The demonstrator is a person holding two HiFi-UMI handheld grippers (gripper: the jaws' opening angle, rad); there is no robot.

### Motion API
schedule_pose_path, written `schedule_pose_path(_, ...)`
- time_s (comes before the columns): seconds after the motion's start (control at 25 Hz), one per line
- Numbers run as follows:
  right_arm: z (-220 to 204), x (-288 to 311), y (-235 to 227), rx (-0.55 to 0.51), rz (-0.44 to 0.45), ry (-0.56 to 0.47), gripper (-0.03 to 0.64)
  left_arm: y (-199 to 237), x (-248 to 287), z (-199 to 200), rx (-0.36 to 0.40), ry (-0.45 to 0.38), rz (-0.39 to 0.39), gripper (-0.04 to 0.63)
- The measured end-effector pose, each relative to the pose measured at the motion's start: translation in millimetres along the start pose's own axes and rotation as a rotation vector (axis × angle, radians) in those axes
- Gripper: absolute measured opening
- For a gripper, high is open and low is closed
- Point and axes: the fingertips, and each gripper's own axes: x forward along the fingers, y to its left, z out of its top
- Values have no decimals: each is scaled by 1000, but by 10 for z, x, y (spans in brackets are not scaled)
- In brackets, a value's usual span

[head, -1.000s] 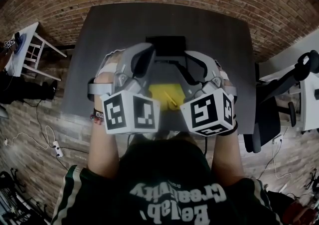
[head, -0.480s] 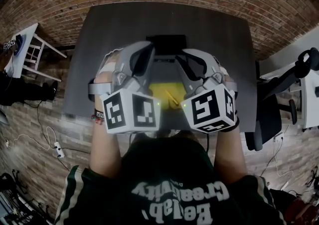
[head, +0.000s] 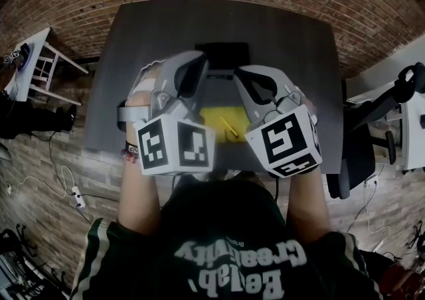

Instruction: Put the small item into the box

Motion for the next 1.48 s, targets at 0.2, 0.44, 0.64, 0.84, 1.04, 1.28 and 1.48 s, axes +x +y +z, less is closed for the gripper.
schedule_pose_path(0.2,1,14,3,-24,9,-1,5,-6,19,7,5,-4,-8,2)
schedule_pose_path(0.44,-30,32,0,-54,-3,8,5,4,30,-8,1,-2,-8,2)
schedule_pose_path(0.64,-40,50,12,-74,-16,15,6,-14,39,-34,1,2,-15,2)
schedule_pose_path(0.84,-45,77,7,-71,-26,15,6,14,38,-80,-6,4,-12,2)
schedule_pose_path(1.04,-31,112,20,-75,-23,16,6,23,42,-110,-8,3,-14,2)
schedule_pose_path(1.28,-25,128,9,-75,-23,16,6,26,61,-114,-7,4,-17,2)
schedule_pose_path(1.48,-28,150,2,-71,-29,18,6,38,61,-138,-8,4,-17,2)
